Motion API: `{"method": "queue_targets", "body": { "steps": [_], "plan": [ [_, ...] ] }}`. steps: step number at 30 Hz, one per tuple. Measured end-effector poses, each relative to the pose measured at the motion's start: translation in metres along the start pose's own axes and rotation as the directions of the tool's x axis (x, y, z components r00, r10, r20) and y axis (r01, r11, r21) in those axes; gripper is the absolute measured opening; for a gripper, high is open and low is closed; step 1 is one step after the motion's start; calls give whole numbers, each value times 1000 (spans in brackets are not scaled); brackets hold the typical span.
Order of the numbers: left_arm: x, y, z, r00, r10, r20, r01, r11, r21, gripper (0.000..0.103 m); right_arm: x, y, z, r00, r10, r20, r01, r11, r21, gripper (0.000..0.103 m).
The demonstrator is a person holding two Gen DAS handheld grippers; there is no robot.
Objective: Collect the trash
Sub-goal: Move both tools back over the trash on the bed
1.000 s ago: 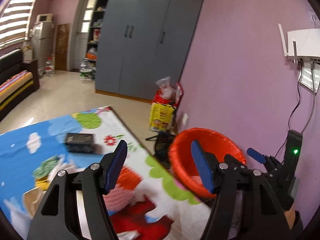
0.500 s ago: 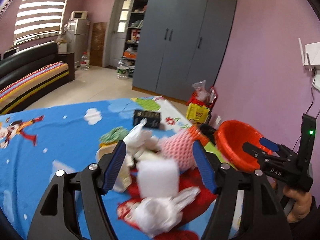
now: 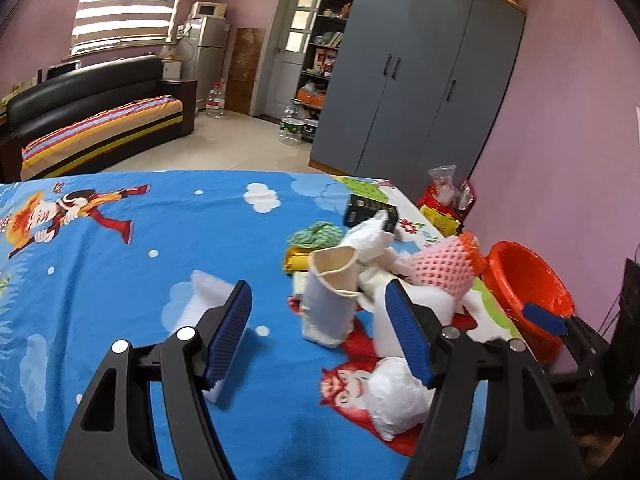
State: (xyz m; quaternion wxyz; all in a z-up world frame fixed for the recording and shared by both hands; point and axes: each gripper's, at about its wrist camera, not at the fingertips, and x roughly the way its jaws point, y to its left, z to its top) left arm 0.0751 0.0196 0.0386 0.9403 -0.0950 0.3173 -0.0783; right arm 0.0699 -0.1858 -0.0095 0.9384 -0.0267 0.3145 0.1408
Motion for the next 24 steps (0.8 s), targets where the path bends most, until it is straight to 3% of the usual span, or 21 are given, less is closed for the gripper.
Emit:
{"method": "queue_targets", "body": {
  "steps": [11, 16, 24],
  "plan": [
    [11, 57, -9, 997, 72, -38, -75, 993, -86, 74, 16, 40, -17, 997, 37, -64, -42, 997, -71, 91],
    [27, 64, -19, 992, 83, -98, -90, 993, -72, 84, 27, 52, -28, 994, 39, -99, -50, 993, -105, 91],
    [52, 68, -37, 968, 150, -201, -153, 988, -2, 84, 41, 52, -35, 990, 20, -139, -36, 994, -107, 90]
  ]
}}
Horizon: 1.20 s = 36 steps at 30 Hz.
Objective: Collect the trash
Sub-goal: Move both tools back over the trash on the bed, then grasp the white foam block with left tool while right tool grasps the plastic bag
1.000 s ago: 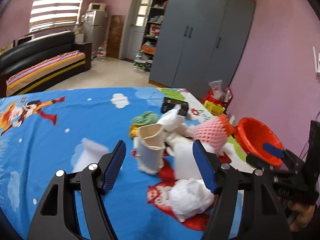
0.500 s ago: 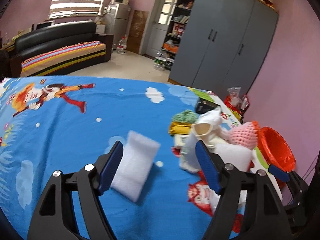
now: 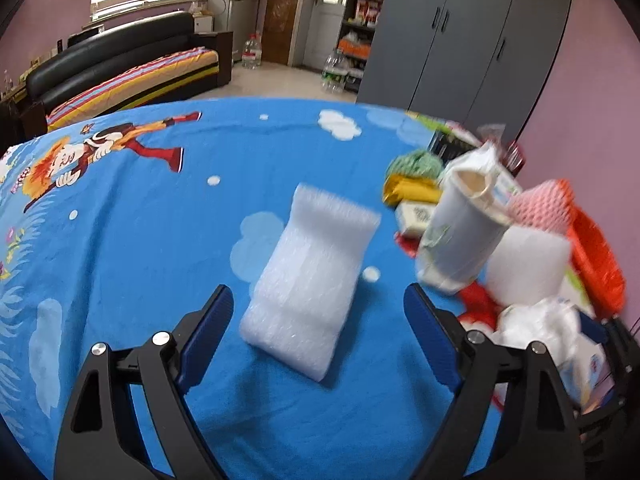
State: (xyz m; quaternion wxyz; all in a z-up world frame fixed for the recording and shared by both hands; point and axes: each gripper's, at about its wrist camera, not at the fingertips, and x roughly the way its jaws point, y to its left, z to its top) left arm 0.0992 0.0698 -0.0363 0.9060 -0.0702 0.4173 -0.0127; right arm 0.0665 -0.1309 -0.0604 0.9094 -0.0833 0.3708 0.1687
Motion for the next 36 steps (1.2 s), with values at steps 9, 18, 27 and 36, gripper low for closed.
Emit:
{"method": "queue_targets", "body": {
  "steps": [9, 18, 27, 36],
  "plan": [
    [7, 1, -7, 998, 48, -32, -47, 998, 37, 55, 6, 4, -4, 999, 28, -19, -28, 999, -24, 56],
    [-18, -2, 4, 998, 50, 39, -50, 999, 15, 55, -17, -4, 4, 998, 45, 45, -45, 999, -6, 43],
    [-41, -8, 16, 994, 37, 100, -37, 999, -3, 54, -47, -25, 22, 991, 22, 131, -26, 999, 31, 42],
    [-58, -23, 23, 989, 10, 148, -11, 1000, 2, 54, -59, -58, 25, 985, -57, 160, 40, 993, 107, 42]
  ]
}}
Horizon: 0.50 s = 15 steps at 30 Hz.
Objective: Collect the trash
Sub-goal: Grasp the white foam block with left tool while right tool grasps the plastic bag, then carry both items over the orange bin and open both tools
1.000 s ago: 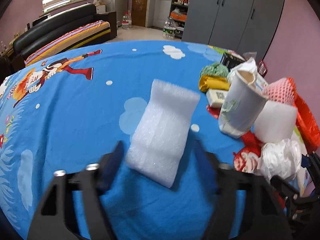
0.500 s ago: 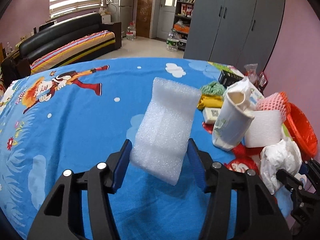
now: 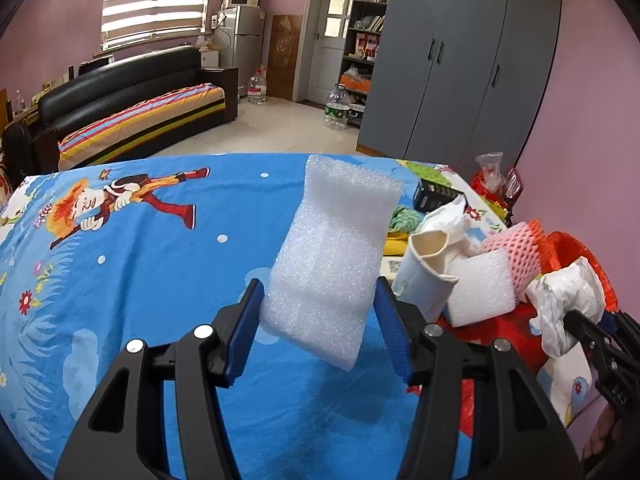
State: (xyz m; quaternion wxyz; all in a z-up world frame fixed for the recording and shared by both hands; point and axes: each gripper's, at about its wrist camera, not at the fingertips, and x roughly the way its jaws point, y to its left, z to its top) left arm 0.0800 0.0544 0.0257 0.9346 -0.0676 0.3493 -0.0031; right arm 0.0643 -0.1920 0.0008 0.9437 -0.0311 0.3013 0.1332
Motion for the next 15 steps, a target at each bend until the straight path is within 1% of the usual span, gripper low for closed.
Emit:
{"method": "queue_targets", "body": {
  "steps": [9, 15],
  "plan": [
    [-7, -20, 13, 999, -36, 39, 36, 999, 17, 54, -3, -31, 3, 998, -65, 13, 64, 997, 51, 42],
    [-9, -47, 26, 995, -85, 58, 82, 995, 61, 54, -7, -52, 8, 994, -108, 22, 106, 991, 84, 42]
  ]
}}
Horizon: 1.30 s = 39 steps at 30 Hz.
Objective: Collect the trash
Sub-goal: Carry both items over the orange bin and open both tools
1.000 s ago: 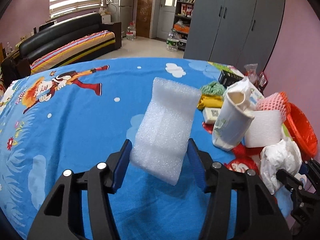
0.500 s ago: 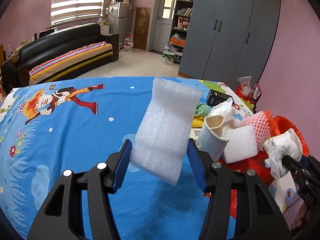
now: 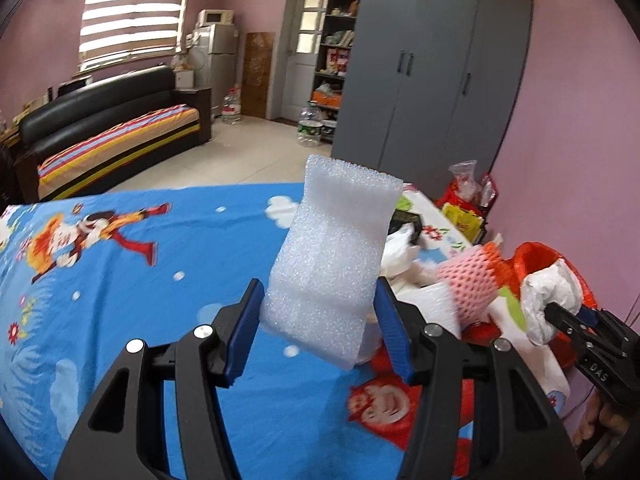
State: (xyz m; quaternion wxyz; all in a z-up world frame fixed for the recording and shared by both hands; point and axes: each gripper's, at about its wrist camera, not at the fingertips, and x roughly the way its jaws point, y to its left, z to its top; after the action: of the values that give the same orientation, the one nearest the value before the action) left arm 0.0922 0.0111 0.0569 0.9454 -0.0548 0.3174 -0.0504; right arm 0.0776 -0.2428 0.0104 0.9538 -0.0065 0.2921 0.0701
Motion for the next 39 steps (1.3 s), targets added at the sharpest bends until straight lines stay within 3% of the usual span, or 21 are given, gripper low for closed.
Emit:
{"method": "queue_targets", "body": {
  "steps": [12, 21, 30, 39],
  "plan": [
    [18, -88, 30, 990, -138, 8, 136, 983, 125, 54, -1, -76, 16, 990, -138, 26, 135, 986, 101, 42],
    [41, -168, 46, 968, -248, -25, 247, 941, 232, 54, 1, -129, 21, 970, -241, 23, 235, 960, 155, 42],
    [77, -237, 50, 936, -337, -100, 352, 893, 280, 55, 1, -173, 16, 944, -330, 3, 322, 924, 206, 42],
    [113, -284, 50, 887, -420, -191, 459, 848, 266, 55, 0, -204, 9, 906, -423, -20, 414, 877, 245, 42]
  ]
}}
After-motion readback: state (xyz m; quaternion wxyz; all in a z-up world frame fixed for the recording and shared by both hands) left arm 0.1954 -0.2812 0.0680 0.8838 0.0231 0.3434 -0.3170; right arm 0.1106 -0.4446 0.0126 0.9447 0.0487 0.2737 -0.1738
